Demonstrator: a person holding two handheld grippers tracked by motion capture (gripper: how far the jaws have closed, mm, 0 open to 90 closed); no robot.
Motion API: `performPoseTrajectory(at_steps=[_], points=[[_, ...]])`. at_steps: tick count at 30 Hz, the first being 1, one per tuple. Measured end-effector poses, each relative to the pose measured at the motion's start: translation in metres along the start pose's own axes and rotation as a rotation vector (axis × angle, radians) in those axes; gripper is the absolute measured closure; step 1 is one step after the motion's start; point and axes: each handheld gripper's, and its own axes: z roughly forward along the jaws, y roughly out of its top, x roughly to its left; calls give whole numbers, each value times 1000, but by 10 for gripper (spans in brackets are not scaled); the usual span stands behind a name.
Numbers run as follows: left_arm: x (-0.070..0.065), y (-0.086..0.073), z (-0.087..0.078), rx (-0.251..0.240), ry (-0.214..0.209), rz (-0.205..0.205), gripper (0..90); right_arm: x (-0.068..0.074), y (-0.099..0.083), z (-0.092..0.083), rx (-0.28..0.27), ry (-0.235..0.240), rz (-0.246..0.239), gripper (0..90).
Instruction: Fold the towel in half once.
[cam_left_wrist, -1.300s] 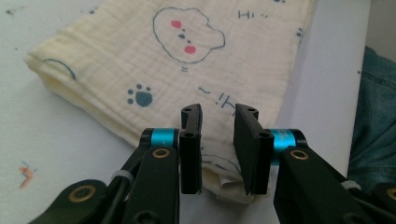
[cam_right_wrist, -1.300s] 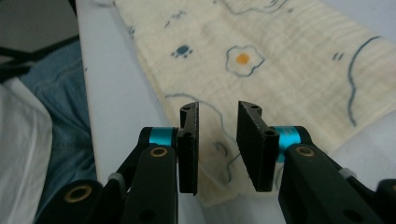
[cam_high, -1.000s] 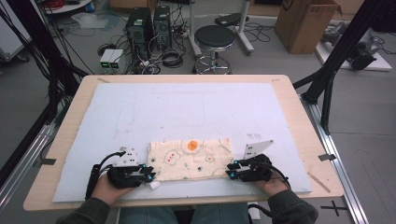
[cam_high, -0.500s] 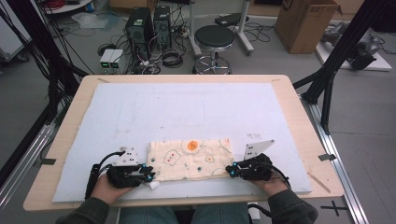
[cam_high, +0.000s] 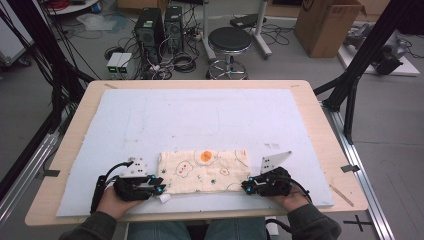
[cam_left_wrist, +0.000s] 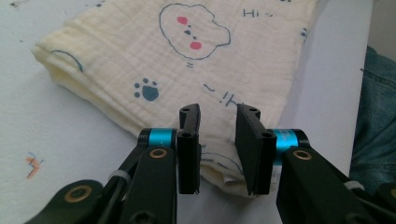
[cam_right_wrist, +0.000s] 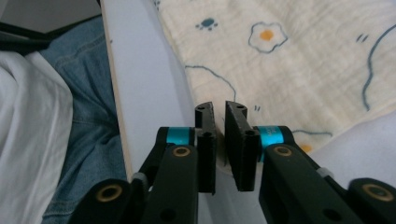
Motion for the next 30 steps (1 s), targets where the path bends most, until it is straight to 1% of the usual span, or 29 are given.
performPoseTrajectory(at_steps=[2,3,4,6,7,9,10,13,15,18,20,22,23,26,27,29,30], points=[[0,0,-1,-9,3,-4,690,0,1,-2,-28,10,5,781],[1,1,-2,-12,2,-4,686,0,1,-3,-39,5,3,764],[1,1,-3,-15,6,-4,680,0,1,-4,-45,10,7,742],[2,2,-5,-36,11,-12,674,0,2,-5,-65,15,17,725],[3,2,-7,-42,16,-9,671,-1,3,-6,-78,13,10,707],[3,3,-9,-65,20,-17,663,-1,4,-7,-100,16,15,685],[3,4,-10,-71,17,-16,658,-1,5,-8,-117,12,18,665],[3,5,-13,-95,22,-24,649,-2,6,-10,-141,6,28,622],[4,6,-14,-104,24,-26,642,-4,7,-11,-160,12,35,599],[6,6,-16,-117,28,-33,630,-6,8,-12,-178,-4,38,558],[7,7,-16,-131,36,-38,625,-7,9,-12,-185,-18,50,523],[8,8,-17,-135,41,-45,616,-9,10,-12,-193,-30,57,489],[9,8,-17,-133,42,-41,611,-9,10,-13,-195,-45,57,478],[10,8,-17,-144,48,-48,598,-12,12,-13,-215,-60,73,446],[10,8,-17,-146,51,-51,595,-13,14,-12,-218,-74,78,434],[11,9,-17,-144,53,-55,583,-15,15,-12,-226,-79,85,399],[11,9,-17,-149,56,-56,577,-16,16,-11,-226,-83,100,380]])
